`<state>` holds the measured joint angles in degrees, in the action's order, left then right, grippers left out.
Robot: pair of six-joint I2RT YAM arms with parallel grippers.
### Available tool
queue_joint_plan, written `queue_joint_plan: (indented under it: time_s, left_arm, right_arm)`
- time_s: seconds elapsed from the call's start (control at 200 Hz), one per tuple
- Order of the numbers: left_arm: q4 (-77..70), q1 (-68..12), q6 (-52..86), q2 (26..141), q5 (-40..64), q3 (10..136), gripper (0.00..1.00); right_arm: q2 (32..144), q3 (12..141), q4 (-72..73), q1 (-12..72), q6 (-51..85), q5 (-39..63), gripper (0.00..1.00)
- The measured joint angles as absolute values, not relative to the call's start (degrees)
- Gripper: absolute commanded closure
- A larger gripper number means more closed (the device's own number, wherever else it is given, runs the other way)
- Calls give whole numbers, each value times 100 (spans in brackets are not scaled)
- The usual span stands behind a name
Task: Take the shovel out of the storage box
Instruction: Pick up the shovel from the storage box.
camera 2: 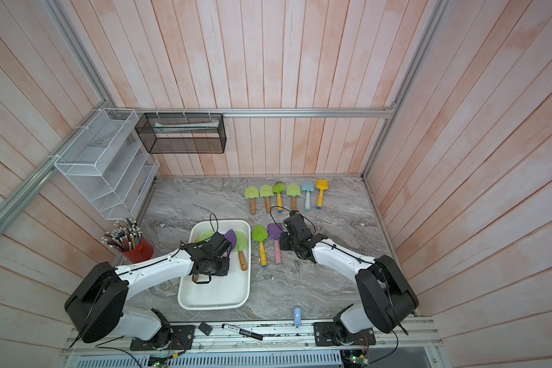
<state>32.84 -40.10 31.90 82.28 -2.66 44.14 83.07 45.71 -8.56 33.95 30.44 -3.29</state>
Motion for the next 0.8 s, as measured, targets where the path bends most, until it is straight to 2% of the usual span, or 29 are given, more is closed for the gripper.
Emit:
queue_joint_plan:
  time_s: [0.24,0.415,0.585,0.8]
  left_arm:
    - [2707,-3929,3173,7649,805,4414,83]
    - [2237,-3413,3330,7164,1621,4278,83]
    - [1247,-2676,3822,6471,2759,3712,83]
    - [-5,-2154,4626,6184,3924,3129,83]
  right_arm:
    - [7950,4567,-744,3395,3063,-161,63]
    - [7555,4462,-460,3395,3151,189,58]
    - [7210,4202,342,3395,3452,1120,52]
    - [7437,4117,1804,3420,4040,2543,46]
